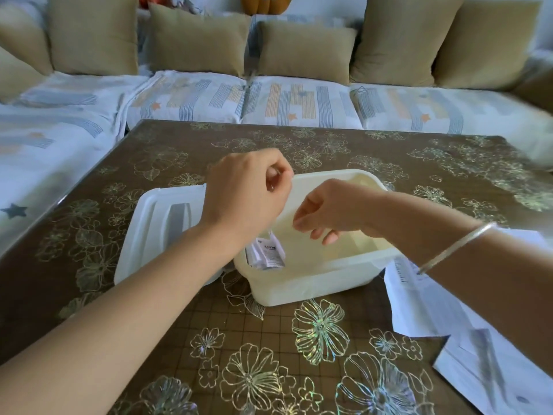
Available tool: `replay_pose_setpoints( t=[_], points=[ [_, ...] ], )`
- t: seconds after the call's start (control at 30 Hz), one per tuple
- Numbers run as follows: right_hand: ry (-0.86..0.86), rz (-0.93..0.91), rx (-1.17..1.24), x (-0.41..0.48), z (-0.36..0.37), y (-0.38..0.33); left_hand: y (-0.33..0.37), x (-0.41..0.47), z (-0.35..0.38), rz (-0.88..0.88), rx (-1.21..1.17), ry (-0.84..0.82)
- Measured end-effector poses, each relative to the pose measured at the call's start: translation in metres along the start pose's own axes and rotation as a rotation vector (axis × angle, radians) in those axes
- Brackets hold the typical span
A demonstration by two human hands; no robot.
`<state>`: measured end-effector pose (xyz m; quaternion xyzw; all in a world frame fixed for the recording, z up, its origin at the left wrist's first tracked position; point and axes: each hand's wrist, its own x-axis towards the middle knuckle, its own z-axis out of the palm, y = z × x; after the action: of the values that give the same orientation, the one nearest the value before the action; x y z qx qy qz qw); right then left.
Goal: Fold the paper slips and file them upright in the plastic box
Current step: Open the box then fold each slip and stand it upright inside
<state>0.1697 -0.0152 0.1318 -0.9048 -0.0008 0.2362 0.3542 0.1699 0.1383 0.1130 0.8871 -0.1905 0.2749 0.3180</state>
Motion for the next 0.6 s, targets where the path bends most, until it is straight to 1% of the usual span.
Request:
replay_pose_setpoints(
  t=[0.07,0.1,0.2,0.3,0.37,0.43,0.5,0.53,0.57,0.6],
  points=[
    [0.174,-0.127,-0.02,-0.025,-0.006,0.011,0.02,-0.007,-0.001,0.003,-0.079,-0.036],
    [0.248,-0.189,0.012,-0.038,-0.009,0.017,0.029,-0.011,-0.001,0.007,-0.111,-0.052],
    [0.402,-0.292,0.231,-0.086,-0.013,0.045,0.062,-0.029,0.006,0.033,-0.182,-0.08],
    [0.527,-0.248,0.466,-0.128,-0.01,0.094,0.094,-0.055,0.023,0.049,-0.22,-0.074],
    [0.609,-0.148,0.49,-0.144,-0.002,0.135,0.107,-0.076,0.04,0.026,-0.238,-0.131],
    [0.716,-0.012,0.363,-0.155,0.013,0.182,0.118,-0.101,0.062,-0.015,-0.25,-0.24],
    [0.853,0.072,0.127,-0.166,0.029,0.223,0.129,-0.125,0.084,-0.043,-0.263,-0.362],
    [0.891,0.107,-0.031,-0.17,0.038,0.236,0.132,-0.135,0.092,-0.052,-0.269,-0.416],
    [0.89,0.151,-0.194,-0.175,0.046,0.246,0.136,-0.144,0.1,-0.057,-0.275,-0.464],
    [0.847,0.193,-0.319,-0.179,0.054,0.255,0.138,-0.152,0.105,-0.059,-0.277,-0.494]
  ],
)
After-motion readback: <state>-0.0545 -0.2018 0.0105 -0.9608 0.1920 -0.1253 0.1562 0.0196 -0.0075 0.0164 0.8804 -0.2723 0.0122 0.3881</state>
